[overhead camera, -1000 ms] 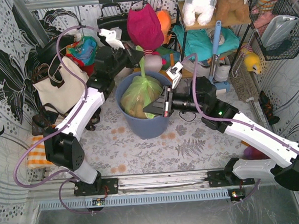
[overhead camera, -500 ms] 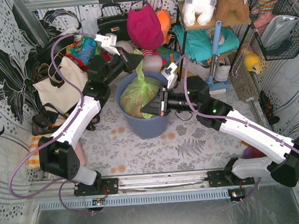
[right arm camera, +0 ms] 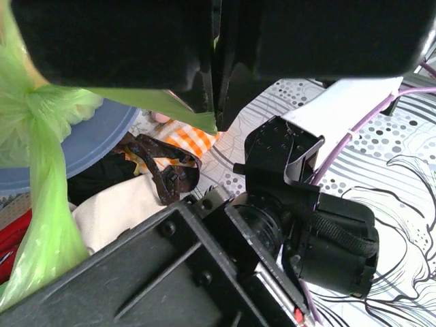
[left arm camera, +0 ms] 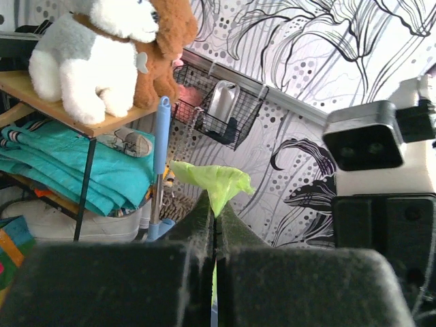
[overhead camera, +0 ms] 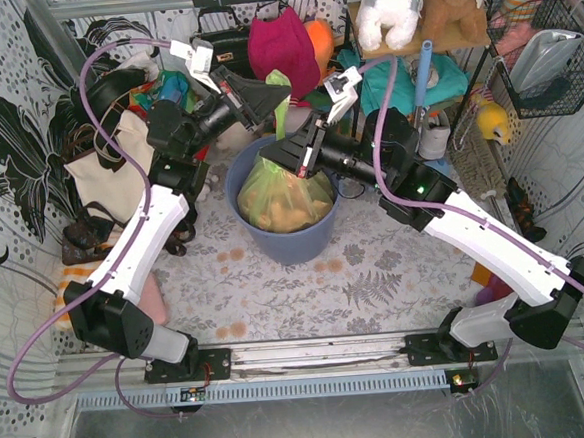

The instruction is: Tie the trash bag

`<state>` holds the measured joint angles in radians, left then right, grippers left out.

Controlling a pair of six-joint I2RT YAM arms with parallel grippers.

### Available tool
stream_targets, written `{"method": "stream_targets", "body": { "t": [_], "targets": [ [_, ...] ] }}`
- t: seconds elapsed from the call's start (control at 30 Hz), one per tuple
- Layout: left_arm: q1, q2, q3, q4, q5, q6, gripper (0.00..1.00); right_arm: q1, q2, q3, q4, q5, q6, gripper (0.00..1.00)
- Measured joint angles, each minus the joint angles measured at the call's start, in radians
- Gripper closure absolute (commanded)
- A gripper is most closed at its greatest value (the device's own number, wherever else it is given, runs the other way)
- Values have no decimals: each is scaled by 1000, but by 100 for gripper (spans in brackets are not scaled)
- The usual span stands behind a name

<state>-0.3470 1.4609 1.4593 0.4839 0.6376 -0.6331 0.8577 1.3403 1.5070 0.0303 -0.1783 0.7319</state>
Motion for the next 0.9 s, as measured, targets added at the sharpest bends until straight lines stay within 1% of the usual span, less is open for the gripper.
{"method": "stream_targets", "body": {
  "t": [0.17,0.33,0.47,0.6,0.67,0.73,0.8,0.83,0.9],
  "targets": [
    [-6,-15,2,9,33,-18,100,0,29,23,1,0,-1,100],
    [-8,-20,-9,14,35,-25,100,0,43,21,3,18,-5,100],
    [-8,-20,-35,23,23,-52,100,0,42,-8,18,53,-9,100],
    [-8,-20,-56,30,4,-82,96,-3,42,-51,20,90,-8,100],
    [-8,-20,-67,34,0,-90,91,-6,42,-63,20,100,-8,96],
    [-8,-20,-76,35,-3,-95,85,-7,42,-66,20,108,-8,88],
    [-8,-20,-80,35,-8,-97,78,-8,42,-66,24,109,-8,77],
    [-8,-20,-80,36,-10,-98,72,-8,42,-66,26,108,-8,70],
    [-8,-21,-80,37,-17,-96,63,-8,42,-64,27,108,-5,51]
  ]
}}
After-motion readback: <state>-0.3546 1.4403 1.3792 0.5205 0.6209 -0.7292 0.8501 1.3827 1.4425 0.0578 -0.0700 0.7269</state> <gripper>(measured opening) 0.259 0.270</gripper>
